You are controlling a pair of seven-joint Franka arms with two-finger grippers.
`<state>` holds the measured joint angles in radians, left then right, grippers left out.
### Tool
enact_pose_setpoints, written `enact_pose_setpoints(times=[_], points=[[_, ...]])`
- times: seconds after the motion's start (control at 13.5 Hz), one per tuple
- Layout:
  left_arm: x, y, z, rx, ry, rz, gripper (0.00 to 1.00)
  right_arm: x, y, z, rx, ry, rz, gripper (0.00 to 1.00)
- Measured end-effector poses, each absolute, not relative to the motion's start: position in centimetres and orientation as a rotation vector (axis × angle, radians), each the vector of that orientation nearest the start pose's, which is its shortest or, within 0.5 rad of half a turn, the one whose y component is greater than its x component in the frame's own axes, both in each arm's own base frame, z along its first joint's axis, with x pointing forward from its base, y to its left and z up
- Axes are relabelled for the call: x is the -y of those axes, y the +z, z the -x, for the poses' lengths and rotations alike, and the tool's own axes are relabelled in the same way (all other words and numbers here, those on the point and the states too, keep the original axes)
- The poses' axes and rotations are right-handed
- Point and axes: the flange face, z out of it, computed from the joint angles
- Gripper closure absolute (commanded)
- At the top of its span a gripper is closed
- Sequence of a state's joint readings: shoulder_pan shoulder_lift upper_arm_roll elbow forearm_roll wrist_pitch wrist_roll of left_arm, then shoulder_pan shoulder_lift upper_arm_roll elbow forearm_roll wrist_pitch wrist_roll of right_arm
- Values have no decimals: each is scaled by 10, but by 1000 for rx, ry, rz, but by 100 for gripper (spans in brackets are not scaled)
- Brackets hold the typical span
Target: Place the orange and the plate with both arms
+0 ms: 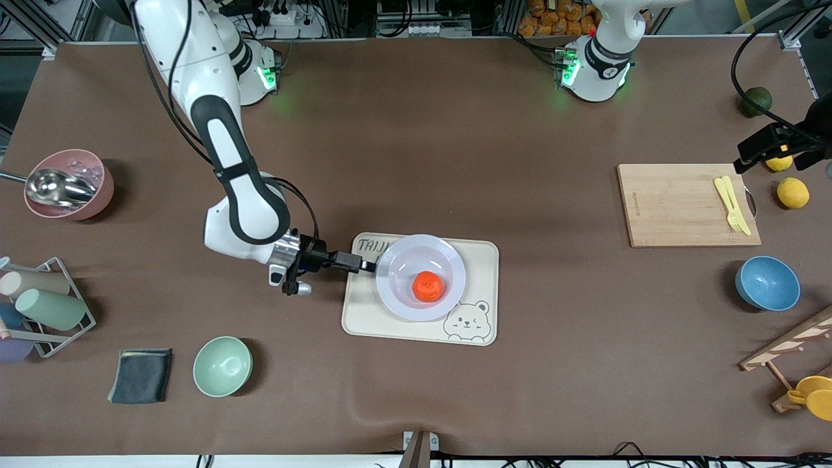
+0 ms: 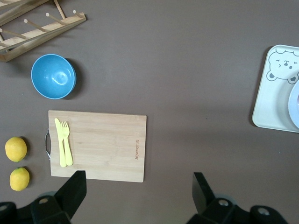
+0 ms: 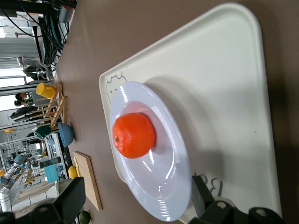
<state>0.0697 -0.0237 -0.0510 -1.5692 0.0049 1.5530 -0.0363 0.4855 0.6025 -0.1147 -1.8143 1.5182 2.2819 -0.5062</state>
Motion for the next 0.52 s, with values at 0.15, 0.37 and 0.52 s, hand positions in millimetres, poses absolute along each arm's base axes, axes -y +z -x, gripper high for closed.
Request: enact_pose_setpoints(times=[0.15,0.37,0.52], points=[[-12,637,-545,90,-13,3134,0,-252,226,-605,-279,5,2167,0],[-12,637,-545,92,-13,3134,0,-220,228,-613,-211,71,2180,0],[-13,637,-545,93,-14,3134,0,-173,238,-628,-149,140,2173,0]])
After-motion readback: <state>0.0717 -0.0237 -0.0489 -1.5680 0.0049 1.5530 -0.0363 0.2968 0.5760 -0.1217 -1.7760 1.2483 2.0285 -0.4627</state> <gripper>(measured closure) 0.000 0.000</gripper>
